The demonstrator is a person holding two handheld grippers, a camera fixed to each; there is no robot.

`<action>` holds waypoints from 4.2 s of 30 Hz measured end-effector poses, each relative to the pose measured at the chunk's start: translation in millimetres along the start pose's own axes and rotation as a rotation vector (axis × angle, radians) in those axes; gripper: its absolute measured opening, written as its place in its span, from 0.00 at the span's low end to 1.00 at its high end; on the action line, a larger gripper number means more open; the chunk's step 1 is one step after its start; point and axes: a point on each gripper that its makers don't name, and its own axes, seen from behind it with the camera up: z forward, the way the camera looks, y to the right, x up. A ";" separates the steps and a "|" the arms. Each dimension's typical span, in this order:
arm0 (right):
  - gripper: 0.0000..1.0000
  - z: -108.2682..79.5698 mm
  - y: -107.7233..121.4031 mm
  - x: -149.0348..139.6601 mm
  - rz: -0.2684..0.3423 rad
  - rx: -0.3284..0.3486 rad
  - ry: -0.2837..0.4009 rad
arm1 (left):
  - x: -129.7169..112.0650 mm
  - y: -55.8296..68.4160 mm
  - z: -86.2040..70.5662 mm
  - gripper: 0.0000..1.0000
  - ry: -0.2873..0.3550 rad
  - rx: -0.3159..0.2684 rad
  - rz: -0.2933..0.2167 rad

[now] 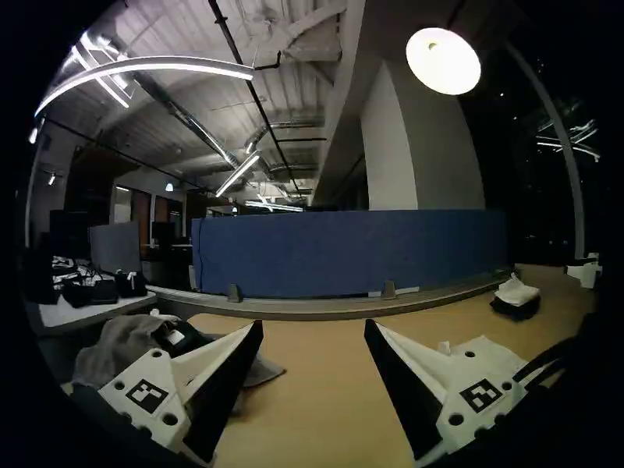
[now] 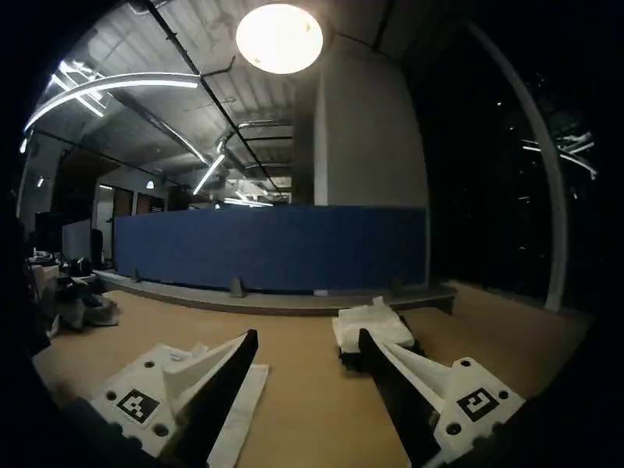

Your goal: Fold towel

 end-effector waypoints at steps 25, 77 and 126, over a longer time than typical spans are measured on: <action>1.00 -10.3 6.1 120.9 -0.005 -0.002 0.014 | 105.4 10.7 -3.0 0.96 -0.072 -0.032 -0.001; 1.00 -42.1 -88.3 -30.2 -0.214 0.486 -0.536 | -69.0 130.1 -49.1 0.97 -0.589 -0.629 0.160; 1.00 -74.3 -99.0 -186.5 -0.302 0.587 -0.826 | -218.8 163.3 -84.7 0.96 -0.873 -0.788 0.283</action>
